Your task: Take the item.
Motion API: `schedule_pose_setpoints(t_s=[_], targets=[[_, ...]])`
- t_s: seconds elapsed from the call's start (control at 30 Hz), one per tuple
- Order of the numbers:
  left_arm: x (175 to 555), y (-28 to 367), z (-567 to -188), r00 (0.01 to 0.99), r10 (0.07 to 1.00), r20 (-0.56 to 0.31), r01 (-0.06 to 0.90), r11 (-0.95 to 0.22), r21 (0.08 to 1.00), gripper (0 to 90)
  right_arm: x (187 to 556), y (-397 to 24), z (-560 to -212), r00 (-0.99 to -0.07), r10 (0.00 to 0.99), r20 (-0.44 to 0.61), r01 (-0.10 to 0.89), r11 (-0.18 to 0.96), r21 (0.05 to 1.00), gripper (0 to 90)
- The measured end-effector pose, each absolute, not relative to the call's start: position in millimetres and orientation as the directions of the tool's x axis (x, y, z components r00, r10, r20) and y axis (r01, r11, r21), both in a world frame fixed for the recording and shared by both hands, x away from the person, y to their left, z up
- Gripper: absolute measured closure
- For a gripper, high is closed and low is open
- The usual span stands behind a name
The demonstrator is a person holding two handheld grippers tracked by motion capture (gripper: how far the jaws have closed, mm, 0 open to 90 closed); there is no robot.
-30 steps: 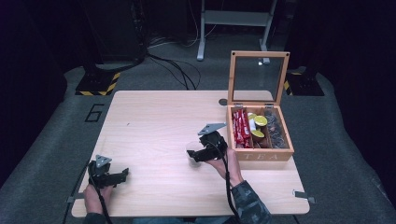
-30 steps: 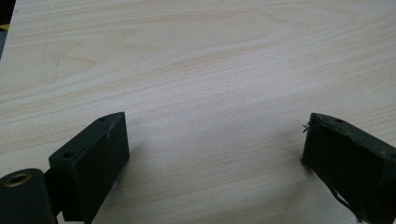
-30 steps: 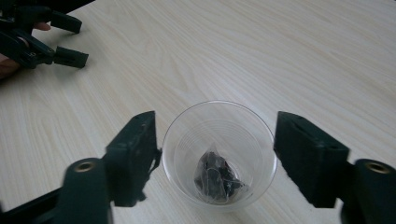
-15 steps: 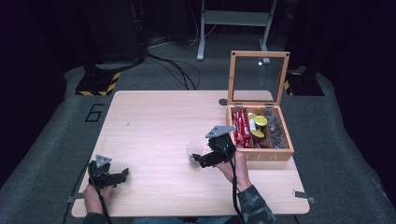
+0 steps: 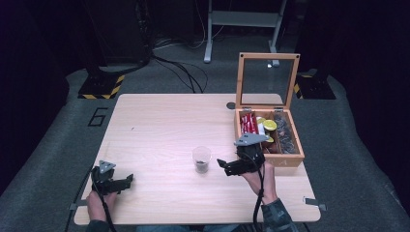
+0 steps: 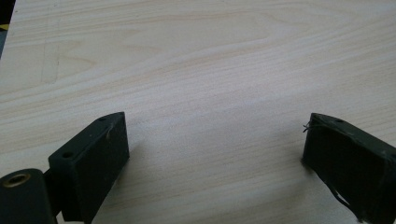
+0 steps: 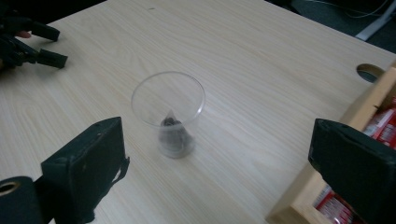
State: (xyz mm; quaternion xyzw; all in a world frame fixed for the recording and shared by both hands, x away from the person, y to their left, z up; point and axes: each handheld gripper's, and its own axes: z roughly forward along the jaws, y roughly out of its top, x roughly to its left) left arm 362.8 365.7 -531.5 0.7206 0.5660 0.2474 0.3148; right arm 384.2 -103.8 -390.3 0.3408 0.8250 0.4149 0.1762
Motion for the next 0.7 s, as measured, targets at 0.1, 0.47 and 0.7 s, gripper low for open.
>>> schedule_pose_setpoints(t_s=[0.1, 0.47, 0.7], targets=[[362.8, 365.7, -531.4, 0.237, 0.971, 0.001, 0.66, -0.162, 0.734, 6.8, 378.4, -116.4, -389.3, -0.687, 0.726, -0.027, 0.415, 0.423, 0.805, 3.0], [362.8, 365.6, -531.4, 0.239, 0.971, 0.002, 0.659, -0.163, 0.734, 6.9, 354.8, -166.0, -406.1, -0.587, 0.806, -0.075, 0.442, 0.397, 0.805, 3.9], [362.7, 365.4, -531.5, 0.238, 0.971, 0.0, 0.659, -0.162, 0.734, 6.9, 347.6, -199.9, -427.6, -0.506, 0.859, -0.074, 0.487, 0.356, 0.798, 3.7]])
